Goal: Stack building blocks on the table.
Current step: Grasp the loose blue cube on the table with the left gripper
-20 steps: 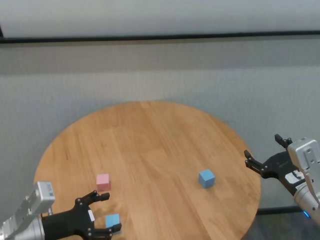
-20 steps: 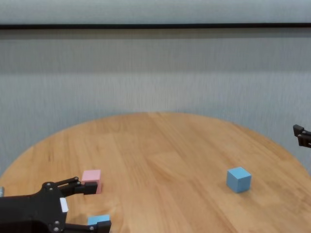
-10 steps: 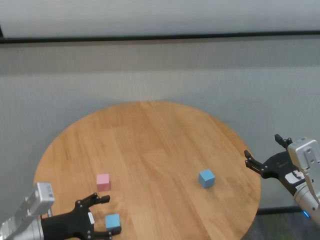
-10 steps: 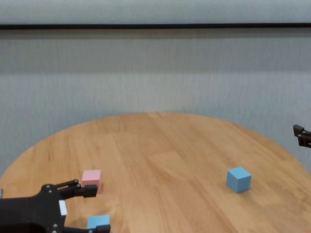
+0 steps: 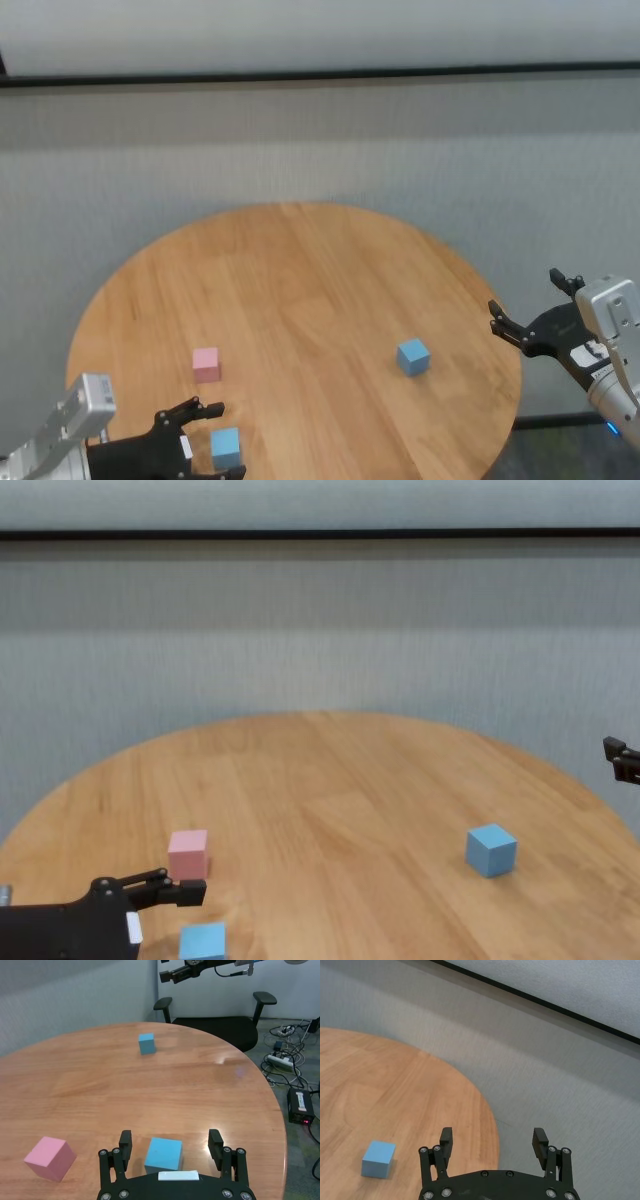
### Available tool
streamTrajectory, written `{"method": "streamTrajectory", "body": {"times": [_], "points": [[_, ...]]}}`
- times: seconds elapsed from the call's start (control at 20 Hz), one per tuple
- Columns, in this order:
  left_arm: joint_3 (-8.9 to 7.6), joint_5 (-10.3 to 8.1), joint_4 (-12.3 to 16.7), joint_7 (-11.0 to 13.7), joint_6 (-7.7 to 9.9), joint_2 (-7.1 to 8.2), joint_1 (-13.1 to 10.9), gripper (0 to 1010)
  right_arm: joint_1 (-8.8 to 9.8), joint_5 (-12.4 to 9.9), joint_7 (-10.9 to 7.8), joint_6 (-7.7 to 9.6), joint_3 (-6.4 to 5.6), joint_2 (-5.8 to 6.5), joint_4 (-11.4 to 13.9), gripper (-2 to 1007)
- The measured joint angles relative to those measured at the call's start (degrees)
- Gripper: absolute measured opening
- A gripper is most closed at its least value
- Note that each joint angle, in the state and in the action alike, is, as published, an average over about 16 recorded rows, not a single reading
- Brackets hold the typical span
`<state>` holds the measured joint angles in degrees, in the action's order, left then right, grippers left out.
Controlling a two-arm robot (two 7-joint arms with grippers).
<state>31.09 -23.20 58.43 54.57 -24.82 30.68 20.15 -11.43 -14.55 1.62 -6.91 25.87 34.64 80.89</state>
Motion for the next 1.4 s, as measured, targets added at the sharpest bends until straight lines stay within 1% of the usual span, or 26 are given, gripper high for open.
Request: {"method": "streamTrajectory", "body": {"times": [0.55,1.4], "points": [[0.47,0.22,-0.7,0.2,0.22,-0.28,0.2,1003,0.0,0.0,0.0,0.0,0.0,0.0,0.0,1005],[1.23,1.18,-1.3,-0.1,0.85,-0.57,0.7,1003,0.0,0.0,0.0,0.0,0.0,0.0,0.0,1005]]}}
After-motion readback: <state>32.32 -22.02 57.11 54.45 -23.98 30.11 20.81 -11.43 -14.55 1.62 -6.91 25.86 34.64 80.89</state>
